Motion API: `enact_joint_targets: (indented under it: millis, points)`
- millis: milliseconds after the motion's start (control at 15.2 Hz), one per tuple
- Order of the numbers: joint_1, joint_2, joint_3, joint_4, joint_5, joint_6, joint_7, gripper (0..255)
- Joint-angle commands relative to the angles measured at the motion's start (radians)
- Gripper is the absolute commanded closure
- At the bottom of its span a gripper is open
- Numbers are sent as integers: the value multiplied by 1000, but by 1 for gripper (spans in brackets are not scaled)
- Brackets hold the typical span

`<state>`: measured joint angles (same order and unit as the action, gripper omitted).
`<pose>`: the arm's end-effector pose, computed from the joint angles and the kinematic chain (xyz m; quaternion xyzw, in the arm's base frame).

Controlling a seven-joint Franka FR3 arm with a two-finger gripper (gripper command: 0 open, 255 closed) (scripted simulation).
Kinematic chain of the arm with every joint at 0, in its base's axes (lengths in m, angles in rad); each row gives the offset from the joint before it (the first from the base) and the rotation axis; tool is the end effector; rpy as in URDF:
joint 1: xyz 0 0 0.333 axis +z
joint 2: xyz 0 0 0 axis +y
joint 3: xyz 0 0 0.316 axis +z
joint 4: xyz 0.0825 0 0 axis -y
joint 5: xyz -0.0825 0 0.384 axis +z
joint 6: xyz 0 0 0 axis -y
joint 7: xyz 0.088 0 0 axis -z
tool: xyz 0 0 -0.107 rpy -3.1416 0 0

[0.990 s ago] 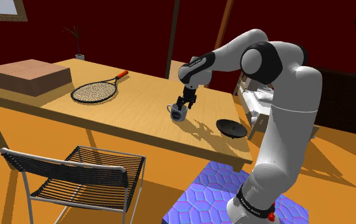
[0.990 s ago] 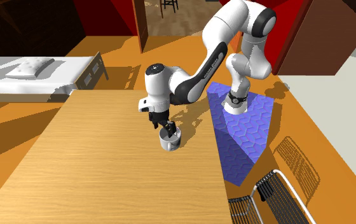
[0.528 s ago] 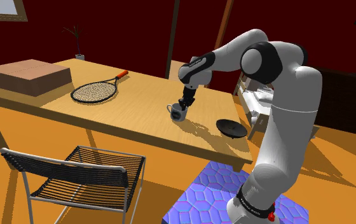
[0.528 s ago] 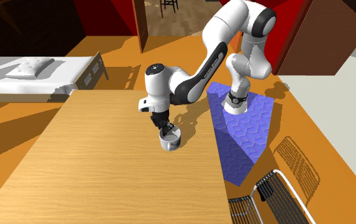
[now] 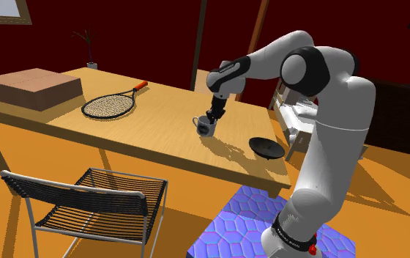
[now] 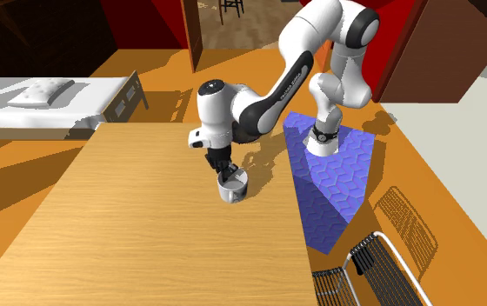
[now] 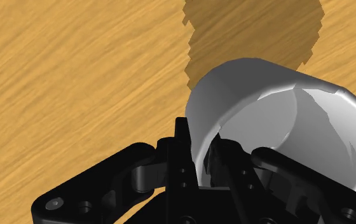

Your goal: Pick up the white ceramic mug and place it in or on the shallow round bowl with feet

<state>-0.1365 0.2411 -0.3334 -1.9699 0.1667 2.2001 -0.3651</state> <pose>0.5405 -0.2599 0.3565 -0.9949 0.0966 -0.0140 0.0248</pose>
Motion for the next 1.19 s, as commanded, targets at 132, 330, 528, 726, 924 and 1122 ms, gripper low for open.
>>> enact_joint_targets:
  millis: [132, 330, 528, 726, 924, 1122]
  points:
    - [2, -25, -4, 25, -14, -48, 10, 255]
    - [4, -43, -7, 44, -24, -84, 18, 255]
    - [5, -59, -9, 66, -32, -120, 25, 255]
    - [6, -73, -10, 90, -40, -156, 32, 255]
    - [7, -85, -11, 115, -46, -193, 38, 255]
    - [7, -95, -12, 143, -52, -230, 43, 255]
